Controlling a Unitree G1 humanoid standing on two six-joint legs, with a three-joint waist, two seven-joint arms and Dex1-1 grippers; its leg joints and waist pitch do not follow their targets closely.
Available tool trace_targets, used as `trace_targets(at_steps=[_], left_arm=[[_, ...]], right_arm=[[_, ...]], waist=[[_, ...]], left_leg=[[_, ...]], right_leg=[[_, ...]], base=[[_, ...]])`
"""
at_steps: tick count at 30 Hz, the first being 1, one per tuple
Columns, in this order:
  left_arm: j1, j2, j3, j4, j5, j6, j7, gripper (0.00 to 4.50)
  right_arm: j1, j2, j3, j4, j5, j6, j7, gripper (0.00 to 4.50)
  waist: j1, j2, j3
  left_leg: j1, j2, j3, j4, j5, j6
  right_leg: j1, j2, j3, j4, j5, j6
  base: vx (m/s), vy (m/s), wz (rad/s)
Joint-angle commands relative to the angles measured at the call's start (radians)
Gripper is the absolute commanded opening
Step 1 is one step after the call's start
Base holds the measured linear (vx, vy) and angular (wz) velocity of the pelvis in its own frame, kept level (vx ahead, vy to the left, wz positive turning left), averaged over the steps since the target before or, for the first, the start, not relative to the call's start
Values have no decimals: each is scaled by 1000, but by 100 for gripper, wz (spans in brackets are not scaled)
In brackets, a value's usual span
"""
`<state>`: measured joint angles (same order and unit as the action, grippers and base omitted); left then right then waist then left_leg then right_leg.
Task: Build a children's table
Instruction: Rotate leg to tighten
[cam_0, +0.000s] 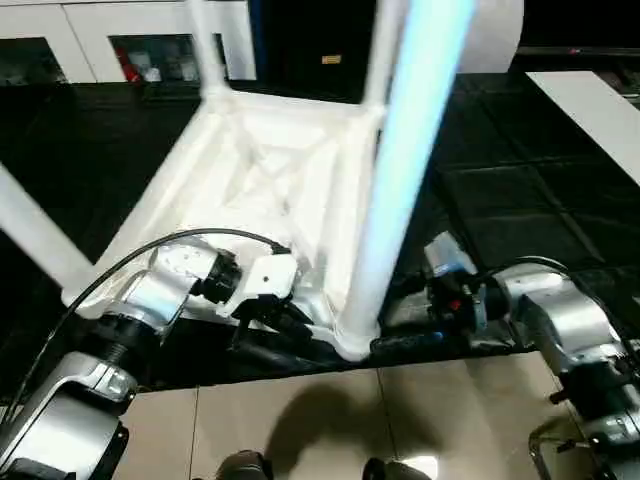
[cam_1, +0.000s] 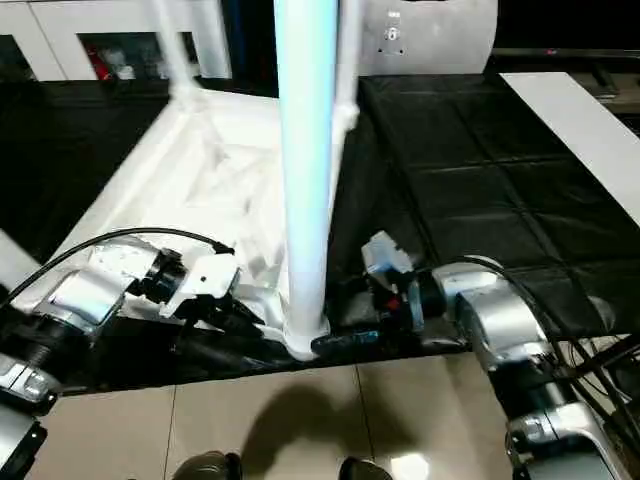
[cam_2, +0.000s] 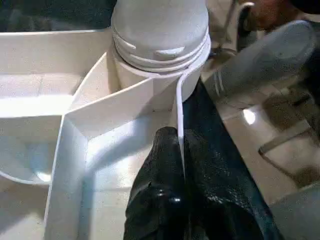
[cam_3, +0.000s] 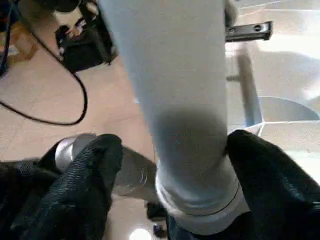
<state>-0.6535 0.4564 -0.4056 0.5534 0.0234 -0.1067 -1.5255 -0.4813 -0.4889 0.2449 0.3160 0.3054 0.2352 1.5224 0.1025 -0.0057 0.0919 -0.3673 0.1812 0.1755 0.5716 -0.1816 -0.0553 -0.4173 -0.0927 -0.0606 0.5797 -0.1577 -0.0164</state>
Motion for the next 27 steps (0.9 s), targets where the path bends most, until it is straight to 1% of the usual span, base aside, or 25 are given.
trace_targets(at_steps=[1, 2, 3, 5, 6, 7, 10, 12, 15, 16, 17, 20, 21, 22, 23, 24, 25, 26, 27], left_arm=[[2, -23, -81, 16, 37, -20, -50, 0], [-1, -26, -83, 20, 37, -24, -52, 0], [-3, -26, -83, 21, 38, -26, -53, 0], [-8, -30, -83, 29, 40, -32, -59, 0], [-13, -32, -82, 37, 42, -40, -63, 0], [-14, -33, -82, 39, 42, -41, -64, 0], [-21, -33, -83, 52, 43, -48, -65, 0], [-25, -30, -81, 61, 44, -53, -65, 0], [-27, -29, -78, 67, 46, -53, -61, 0], [-27, -30, -74, 71, 46, -50, -58, 0], [-28, -31, -67, 77, 45, -46, -50, 0], [-25, -34, -59, 78, 40, -32, -42, 0], [-21, -37, -51, 73, 33, -14, -34, 0], [-11, -47, -34, 61, 19, 28, -9, 0], [-10, -47, -33, 60, 18, 31, -6, 0], [-6, -54, -24, 55, 14, 49, 11, 0], [-2, -63, -16, 49, 12, 71, 36, 0], [2, -72, -9, 42, 11, 92, 61, 0], [7, -84, -1, 36, 12, 116, 91, 0]], right_arm=[[-18, 6, 17, 20, -10, -18, 25, 327], [-24, 10, 20, 27, -9, -19, 30, 316], [-26, 12, 22, 28, -9, -19, 32, 316], [-36, 23, 29, 38, -11, -19, 41, 302], [-43, 30, 37, 44, -12, -19, 51, 277], [-44, 31, 38, 46, -11, -19, 53, 277], [-50, 33, 48, 52, -9, -18, 70, 257], [-51, 34, 55, 54, -7, -16, 81, 232], [-48, 32, 58, 51, -5, -12, 88, 223], [-44, 31, 59, 46, -2, -9, 90, 223], [-36, 30, 60, 34, 3, 1, 91, 216], [-23, 34, 56, 14, 16, 25, 82, 212], [-9, 41, 49, -4, 26, 47, 58, 212], [22, 70, 26, -37, 46, 84, -15, 211], [24, 73, 24, -40, 47, 87, -22, 211], [38, 88, 18, -53, 48, 99, -61, 211], [55, 115, 8, -64, 44, 106, -122, 211], [71, 142, -1, -73, 39, 112, -183, 211], [85, 173, -11, -79, 31, 117, -250, 211]], waist=[[-6, -10, -70], [-5, -10, -70], [-3, -10, -70], [-3, -11, -71], [-2, -11, -71], [1, -10, -70], [3, -11, -71], [4, -11, -72], [4, -11, -71], [4, -9, -69], [4, -10, -68], [4, -10, -67], [4, -6, -64], [6, -8, -65], [4, -9, -65], [3, -6, -65], [2, -7, -62], [0, -8, -56], [-2, -8, -53]], left_leg=[[12, 50, 1, -57, -116, 109], [11, 50, 1, -58, -116, 109], [11, 51, 0, -58, -118, 108], [11, 51, 0, -58, -115, 106], [12, 50, 1, -57, -118, 107], [13, 51, 0, -58, -116, 107], [13, 51, 0, -57, -101, 109], [12, 50, 0, -55, -91, 115], [12, 50, 1, -56, -95, 117], [12, 50, 0, -57, -105, 113], [12, 51, 0, -58, -114, 109], [14, 52, -1, -60, -132, 101], [13, 52, -1, -61, -137, 98], [14, 53, -1, -62, -129, 95], [12, 53, -2, -62, -124, 94], [11, 51, -2, -63, -135, 90], [10, 51, -2, -64, -144, 85], [9, 50, -3, -68, -185, 70], [10, 49, -5, -74, -222, 48]], right_leg=[[54, -54, 41, -37, -121, -288], [55, -55, 41, -38, -126, -286], [56, -56, 40, -38, -134, -285], [56, -55, 40, -37, -136, -284], [55, -55, 40, -38, -138, -282], [55, -54, 40, -38, -140, -280], [55, -54, 40, -33, -114, -285], [56, -54, 39, -32, -97, -289], [56, -54, 39, -33, -103, -288], [55, -55, 39, -35, -119, -287], [56, -54, 39, -37, -132, -283], [55, -55, 40, -40, -158, -277], [54, -55, 40, -41, -163, -275], [55, -55, 42, -40, -151, -272], [56, -55, 41, -38, -146, -273], [55, -55, 40, -41, -159, -271], [54, -54, 40, -44, -174, -266], [54, -57, 41, -53, -246, -249], [51, -59, 42, -61, -334, -219]], base=[[0, 0, 0], [0, 0, 0], [0, 0, 0], [0, 0, 0], [0, 0, 0], [0, 0, 0], [0, 0, 0], [0, 0, 0], [0, 0, 0], [0, 0, 0], [0, 0, 0], [0, 0, 0], [0, 0, 0], [0, 0, 0], [0, 0, 0], [0, 0, 0], [0, 0, 0], [0, 0, 0], [0, 0, 0]])
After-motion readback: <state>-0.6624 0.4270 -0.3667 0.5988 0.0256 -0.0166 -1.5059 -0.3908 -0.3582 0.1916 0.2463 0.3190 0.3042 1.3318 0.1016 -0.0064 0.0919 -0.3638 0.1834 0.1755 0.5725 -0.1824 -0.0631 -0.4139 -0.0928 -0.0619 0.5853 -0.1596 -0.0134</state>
